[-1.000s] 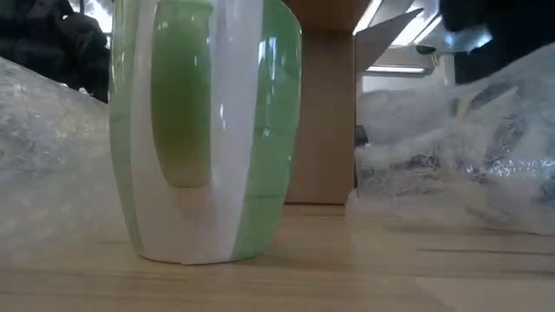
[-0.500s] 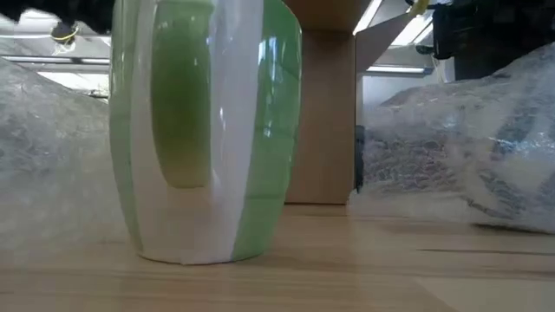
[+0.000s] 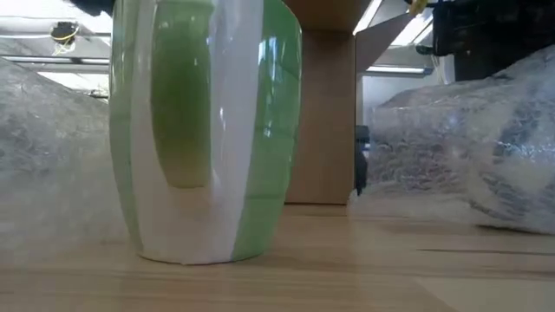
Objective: Wrap mug
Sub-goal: Wrap the blue mug with the right transparent bubble wrap
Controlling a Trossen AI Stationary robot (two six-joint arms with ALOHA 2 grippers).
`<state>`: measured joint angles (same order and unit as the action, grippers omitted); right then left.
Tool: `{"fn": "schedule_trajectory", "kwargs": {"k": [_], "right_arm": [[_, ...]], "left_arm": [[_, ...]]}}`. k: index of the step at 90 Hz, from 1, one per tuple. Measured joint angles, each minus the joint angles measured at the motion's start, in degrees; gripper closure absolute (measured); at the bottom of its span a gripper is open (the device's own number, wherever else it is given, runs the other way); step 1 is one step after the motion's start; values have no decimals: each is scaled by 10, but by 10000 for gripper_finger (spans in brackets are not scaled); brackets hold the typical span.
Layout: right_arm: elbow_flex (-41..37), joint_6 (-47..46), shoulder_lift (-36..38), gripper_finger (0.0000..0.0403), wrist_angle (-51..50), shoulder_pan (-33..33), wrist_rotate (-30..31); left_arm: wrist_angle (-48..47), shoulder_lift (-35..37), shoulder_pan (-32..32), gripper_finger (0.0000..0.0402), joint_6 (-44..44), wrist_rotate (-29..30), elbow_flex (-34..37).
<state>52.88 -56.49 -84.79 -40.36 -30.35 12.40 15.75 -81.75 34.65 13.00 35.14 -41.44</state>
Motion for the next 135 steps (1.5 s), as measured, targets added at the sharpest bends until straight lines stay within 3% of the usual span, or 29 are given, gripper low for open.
{"fn": "schedule_trajectory", "kwargs": {"k": [12, 23, 52, 65, 75, 104, 135], "right_arm": [[0, -1, 0, 403, 4, 0, -15], [0, -6, 0, 403, 5, 0, -13], [0, 13, -1, 403, 29, 0, -2], [0, 15, -1, 403, 30, 0, 14], [0, 15, -1, 403, 30, 0, 16], [0, 14, -1, 403, 56, 0, 16], [0, 17, -1, 403, 62, -1, 11]], "left_arm": [[120, -84, -7, 402, -40, -28, -32], [173, -156, -23, 402, -67, -34, -86], [176, -294, -83, 402, -129, -57, -241], [176, -346, -119, 402, -99, -117, -287], [175, -385, -139, 402, -94, -128, -319], [177, -407, -180, 402, -113, -168, -349], [207, -443, -188, 402, -36, -194, -357]]}}
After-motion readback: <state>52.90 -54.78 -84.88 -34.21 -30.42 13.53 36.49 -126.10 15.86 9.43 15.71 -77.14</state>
